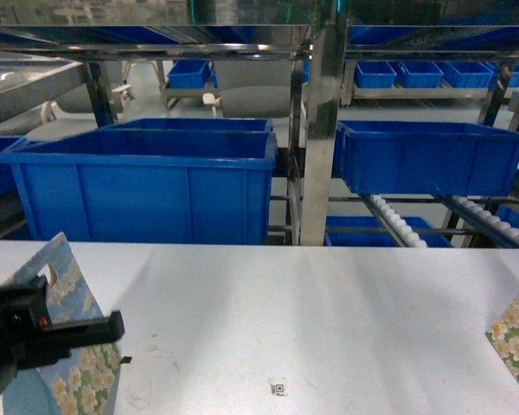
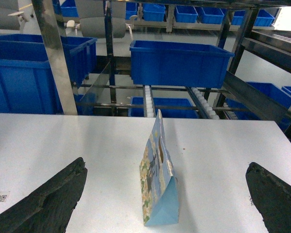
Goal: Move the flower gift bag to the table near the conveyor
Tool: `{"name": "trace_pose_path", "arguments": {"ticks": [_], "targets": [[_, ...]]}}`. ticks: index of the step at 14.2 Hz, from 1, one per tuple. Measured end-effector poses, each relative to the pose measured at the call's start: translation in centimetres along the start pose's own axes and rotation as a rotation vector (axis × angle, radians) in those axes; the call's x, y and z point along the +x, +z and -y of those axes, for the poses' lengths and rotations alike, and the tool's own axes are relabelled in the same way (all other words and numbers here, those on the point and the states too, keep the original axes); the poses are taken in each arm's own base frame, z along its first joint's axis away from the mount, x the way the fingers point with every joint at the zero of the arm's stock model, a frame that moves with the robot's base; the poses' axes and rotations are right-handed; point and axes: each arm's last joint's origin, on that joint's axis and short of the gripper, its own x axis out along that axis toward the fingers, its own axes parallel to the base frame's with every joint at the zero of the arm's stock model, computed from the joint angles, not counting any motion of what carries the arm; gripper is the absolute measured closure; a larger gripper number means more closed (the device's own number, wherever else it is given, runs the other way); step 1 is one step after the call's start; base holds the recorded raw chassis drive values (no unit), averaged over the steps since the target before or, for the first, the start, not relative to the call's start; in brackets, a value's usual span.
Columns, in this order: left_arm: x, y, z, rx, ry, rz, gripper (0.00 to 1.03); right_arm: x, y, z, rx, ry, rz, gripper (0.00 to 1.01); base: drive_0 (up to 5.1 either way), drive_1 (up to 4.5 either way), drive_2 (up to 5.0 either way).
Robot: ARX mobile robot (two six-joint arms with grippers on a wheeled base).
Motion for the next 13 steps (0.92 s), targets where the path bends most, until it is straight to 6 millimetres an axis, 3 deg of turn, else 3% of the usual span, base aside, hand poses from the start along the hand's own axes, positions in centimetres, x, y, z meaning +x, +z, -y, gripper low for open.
{"name": "trace_pose_path", "arguments": {"ticks": [3, 7, 8, 9, 10, 11, 13], "targets": [[-2.1, -1.3, -0.5, 0.068, -0.034, -0.057, 1.01, 0.0, 0.0, 0.0, 0.0, 0.0, -0.001, 0.03, 0.0, 0.0, 0.0], [-4.0, -1.4, -1.9, 0.091, -0.058, -0.071, 0.55, 0.0, 0.0, 0.0, 0.0, 0.0, -0.001, 0.03, 0.0, 0.0, 0.0], [-3.9, -0.6, -1.9, 0.065, -0.077, -0.039, 0.42, 0.0, 0.0, 0.0, 0.0, 0.0, 0.0, 0.03, 0.0, 0.0, 0.0], [-3.6, 1.5, -1.6, -0.001, -0.122, 0.054, 0.19, 0.0, 0.0, 0.0, 0.0, 0.0, -0.001, 0.03, 0.0, 0.0, 0.0], [-3.8, 3.1, -1.3, -0.028, -0.162, 0.13, 0.06, 0.0, 0.0, 0.0, 0.0, 0.0, 0.0, 0.03, 0.0, 0.0, 0.0], [-4.5, 5.2, -1.9, -0.07, -0.184, 0.237, 0.05, 0.0, 0.0, 0.0, 0.0, 0.0, 0.0, 0.03, 0.0, 0.0, 0.0], [-5.0, 6.0, -2.4, -0.075, -0.197, 0.253, 0.05, 0.0, 0.0, 0.0, 0.0, 0.0, 0.0, 0.03, 0.0, 0.0, 0.0]]}}
